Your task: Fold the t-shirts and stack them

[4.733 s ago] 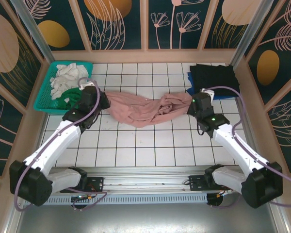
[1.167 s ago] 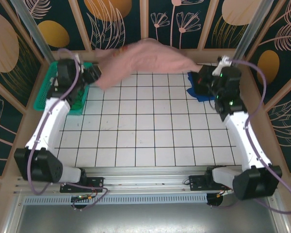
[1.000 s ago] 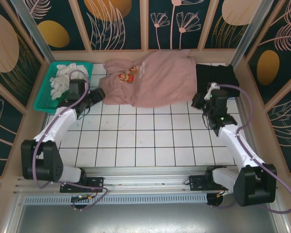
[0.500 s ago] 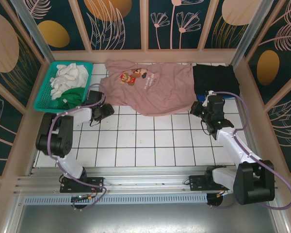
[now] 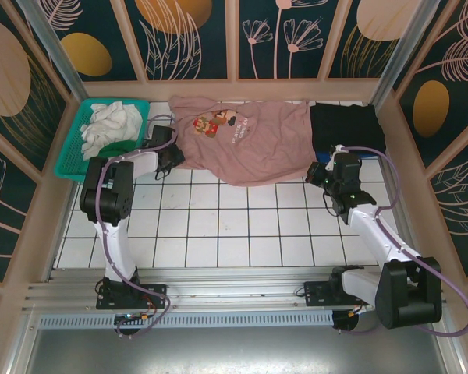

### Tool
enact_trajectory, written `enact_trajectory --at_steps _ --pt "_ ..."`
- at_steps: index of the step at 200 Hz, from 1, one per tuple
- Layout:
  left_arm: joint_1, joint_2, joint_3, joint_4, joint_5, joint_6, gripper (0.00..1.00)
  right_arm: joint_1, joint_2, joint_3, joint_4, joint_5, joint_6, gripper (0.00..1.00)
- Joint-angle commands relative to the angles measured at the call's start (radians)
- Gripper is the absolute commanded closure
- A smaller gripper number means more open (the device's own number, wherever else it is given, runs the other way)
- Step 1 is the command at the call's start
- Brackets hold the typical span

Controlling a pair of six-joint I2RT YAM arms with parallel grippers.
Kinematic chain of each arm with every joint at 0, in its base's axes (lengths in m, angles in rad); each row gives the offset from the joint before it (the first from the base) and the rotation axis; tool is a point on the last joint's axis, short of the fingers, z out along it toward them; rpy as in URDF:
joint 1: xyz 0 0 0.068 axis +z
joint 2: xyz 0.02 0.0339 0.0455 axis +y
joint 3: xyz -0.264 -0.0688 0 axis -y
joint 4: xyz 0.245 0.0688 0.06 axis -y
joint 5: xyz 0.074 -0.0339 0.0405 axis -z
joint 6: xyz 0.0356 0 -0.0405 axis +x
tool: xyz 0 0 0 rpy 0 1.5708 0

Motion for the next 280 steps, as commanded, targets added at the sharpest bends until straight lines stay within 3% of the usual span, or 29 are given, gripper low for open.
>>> enact_trajectory --at_steps 1,50,77,96,108,124,139,146,191,240,256,280 --pt "0.0 -0.04 0.017 -0.065 0.028 0.018 1.0 -0.01 -0.037 0.06 0.001 0.0 -0.022 1.0" --pt "0.001 -0.383 -0.017 -0.232 -0.01 0.059 1.0 -0.015 -0.162 0.148 -0.134 0.05 -0.058 1.0" --pt "0.002 -0.542 -0.114 -0.231 -0.087 0.08 1.0 -0.022 -0.205 0.168 -0.143 0.094 -0.068 1.0" --pt "0.014 -0.437 -0.071 -0.22 -0.071 0.087 0.86 -0.048 -0.16 0.152 -0.047 0.076 -0.062 1.0" --pt "0.02 -0.289 0.044 -0.275 -0.054 0.097 0.63 -0.067 -0.085 0.17 -0.019 0.063 -0.056 1.0" --pt "0.021 -0.145 0.159 -0.306 -0.067 0.101 0.56 -0.082 0.031 0.204 -0.011 0.06 -0.06 1.0" --pt "0.021 -0.087 0.206 -0.324 -0.088 0.1 0.3 -0.095 0.104 0.216 -0.006 0.085 -0.066 1.0" --pt "0.021 -0.086 0.195 -0.32 -0.095 0.101 0.24 -0.102 0.13 0.216 -0.008 0.085 -0.071 1.0" --pt "0.021 -0.285 -0.108 -0.198 -0.122 0.083 0.22 -0.12 0.135 0.12 0.037 0.06 -0.061 1.0" --pt "0.021 -0.373 -0.332 -0.118 -0.101 0.028 0.3 -0.12 0.083 0.052 0.055 0.03 -0.041 1.0" --pt "0.021 -0.367 -0.355 -0.065 -0.056 0.023 0.33 -0.121 0.071 0.046 0.052 0.034 -0.042 1.0" --pt "0.021 -0.267 -0.299 -0.063 -0.027 0.035 0.46 -0.121 0.061 0.041 0.058 0.02 -0.035 1.0"
